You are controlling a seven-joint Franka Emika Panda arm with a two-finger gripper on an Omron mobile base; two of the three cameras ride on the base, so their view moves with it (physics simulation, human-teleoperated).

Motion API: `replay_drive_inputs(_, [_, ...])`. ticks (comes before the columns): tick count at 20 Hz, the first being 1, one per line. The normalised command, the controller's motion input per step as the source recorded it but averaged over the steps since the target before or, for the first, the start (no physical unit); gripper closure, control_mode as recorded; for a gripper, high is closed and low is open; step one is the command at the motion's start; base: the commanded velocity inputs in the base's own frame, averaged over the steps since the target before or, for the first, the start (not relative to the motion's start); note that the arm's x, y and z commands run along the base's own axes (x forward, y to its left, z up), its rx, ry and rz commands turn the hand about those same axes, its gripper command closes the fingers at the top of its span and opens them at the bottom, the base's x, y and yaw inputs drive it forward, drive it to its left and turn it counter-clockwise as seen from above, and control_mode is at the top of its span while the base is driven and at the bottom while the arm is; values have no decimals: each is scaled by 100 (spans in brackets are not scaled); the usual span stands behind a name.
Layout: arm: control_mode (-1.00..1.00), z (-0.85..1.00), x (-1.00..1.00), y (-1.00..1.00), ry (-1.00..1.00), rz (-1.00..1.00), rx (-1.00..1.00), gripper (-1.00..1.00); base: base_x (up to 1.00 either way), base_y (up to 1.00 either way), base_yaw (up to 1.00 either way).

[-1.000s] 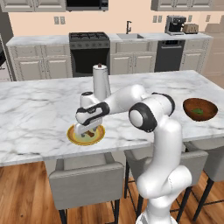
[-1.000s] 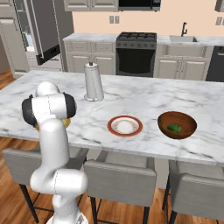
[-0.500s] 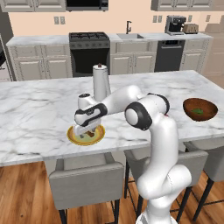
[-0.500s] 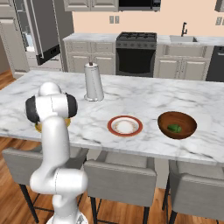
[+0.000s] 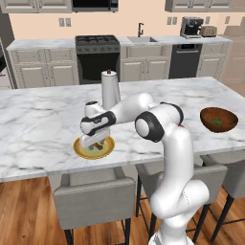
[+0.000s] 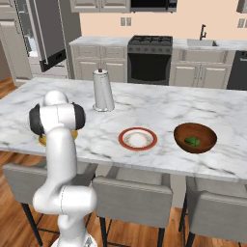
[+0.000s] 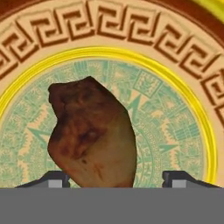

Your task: Pick the chicken drumstick and avocado from their plates and place them in the bowl. Then put the bowl in the fridge.

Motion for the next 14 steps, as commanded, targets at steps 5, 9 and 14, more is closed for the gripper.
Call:
replay_drive_inputs(5, [-100, -3, -12, 0, 5, 0, 0, 100, 0, 0, 0])
replay_drive_inputs(9, [-100, 2, -19, -4, 8, 0, 1, 100, 0, 0, 0])
replay_drive_inputs(14, [-100, 28, -20, -9, 1, 1, 7, 100, 0, 0, 0])
